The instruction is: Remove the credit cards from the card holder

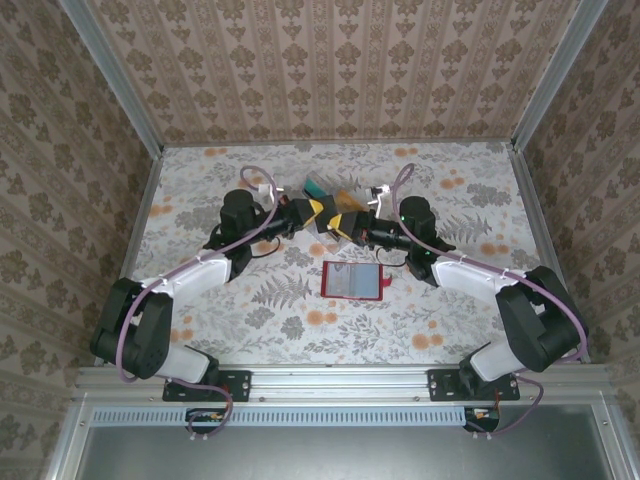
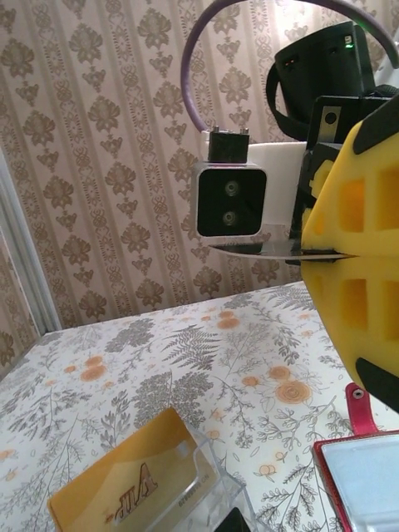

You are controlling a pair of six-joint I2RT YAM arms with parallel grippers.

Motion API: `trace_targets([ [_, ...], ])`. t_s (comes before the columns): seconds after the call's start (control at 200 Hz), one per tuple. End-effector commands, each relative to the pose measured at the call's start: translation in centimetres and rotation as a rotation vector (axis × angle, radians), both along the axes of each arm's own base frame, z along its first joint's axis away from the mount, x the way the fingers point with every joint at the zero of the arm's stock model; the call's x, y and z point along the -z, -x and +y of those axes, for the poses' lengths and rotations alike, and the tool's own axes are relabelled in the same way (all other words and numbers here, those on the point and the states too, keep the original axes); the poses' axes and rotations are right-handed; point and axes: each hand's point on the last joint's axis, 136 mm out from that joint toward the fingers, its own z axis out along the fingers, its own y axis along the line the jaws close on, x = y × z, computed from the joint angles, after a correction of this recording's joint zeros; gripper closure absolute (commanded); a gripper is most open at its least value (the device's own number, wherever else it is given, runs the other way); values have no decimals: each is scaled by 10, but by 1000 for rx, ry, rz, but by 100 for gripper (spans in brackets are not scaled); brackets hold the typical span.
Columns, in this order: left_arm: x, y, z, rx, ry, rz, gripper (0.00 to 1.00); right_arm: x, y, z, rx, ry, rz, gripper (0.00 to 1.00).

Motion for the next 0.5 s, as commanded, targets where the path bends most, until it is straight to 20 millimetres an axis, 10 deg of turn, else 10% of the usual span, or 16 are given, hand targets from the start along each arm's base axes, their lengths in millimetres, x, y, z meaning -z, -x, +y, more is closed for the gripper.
trace_targets([
  [0.0, 12, -6, 6, -37, -1, 34, 100, -2, -8, -2, 39, 6, -30, 94],
  [0.29, 71, -7, 41, -136, -232, 142, 26, 30, -17, -8, 43, 284, -77, 100],
  [0.495, 107, 3, 79, -217, -461, 207, 4, 53, -29, -24, 7, 620, -211, 100],
])
